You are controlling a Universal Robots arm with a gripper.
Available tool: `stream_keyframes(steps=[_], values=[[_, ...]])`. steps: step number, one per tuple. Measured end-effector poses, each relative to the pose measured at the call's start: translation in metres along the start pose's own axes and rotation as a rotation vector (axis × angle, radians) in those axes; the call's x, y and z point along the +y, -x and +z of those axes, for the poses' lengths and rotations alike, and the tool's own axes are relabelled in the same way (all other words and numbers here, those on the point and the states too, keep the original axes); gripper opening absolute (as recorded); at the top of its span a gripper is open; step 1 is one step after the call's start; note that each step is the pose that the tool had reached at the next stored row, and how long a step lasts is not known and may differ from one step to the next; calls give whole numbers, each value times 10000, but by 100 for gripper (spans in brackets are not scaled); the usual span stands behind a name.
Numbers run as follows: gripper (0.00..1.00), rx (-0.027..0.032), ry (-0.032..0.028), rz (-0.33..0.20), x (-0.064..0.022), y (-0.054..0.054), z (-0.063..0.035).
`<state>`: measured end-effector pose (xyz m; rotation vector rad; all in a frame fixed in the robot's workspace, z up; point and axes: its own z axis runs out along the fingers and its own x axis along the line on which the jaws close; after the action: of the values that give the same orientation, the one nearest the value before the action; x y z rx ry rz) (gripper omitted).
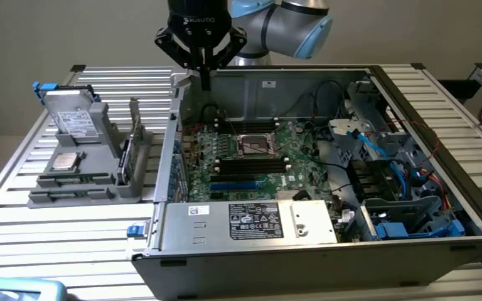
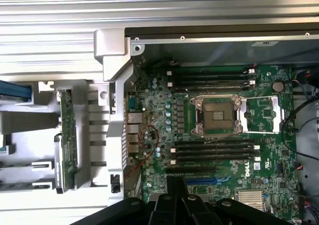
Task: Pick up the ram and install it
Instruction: 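Reach for the ram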
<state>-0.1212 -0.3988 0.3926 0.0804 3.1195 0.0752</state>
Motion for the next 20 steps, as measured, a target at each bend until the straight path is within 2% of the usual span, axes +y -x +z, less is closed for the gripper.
stream_keyframes(steps=[3,5,7,9,12,20], values=[[11,-1,4,-3,-1,-11,3],[11,-1,-5,-2,-5,-97,15],[11,-4,-59,-2,-10,-189,24],[11,-5,-150,-4,-15,-280,26],[11,-4,-232,-6,-22,-419,31],[11,-11,-357,-9,-44,-782,80]])
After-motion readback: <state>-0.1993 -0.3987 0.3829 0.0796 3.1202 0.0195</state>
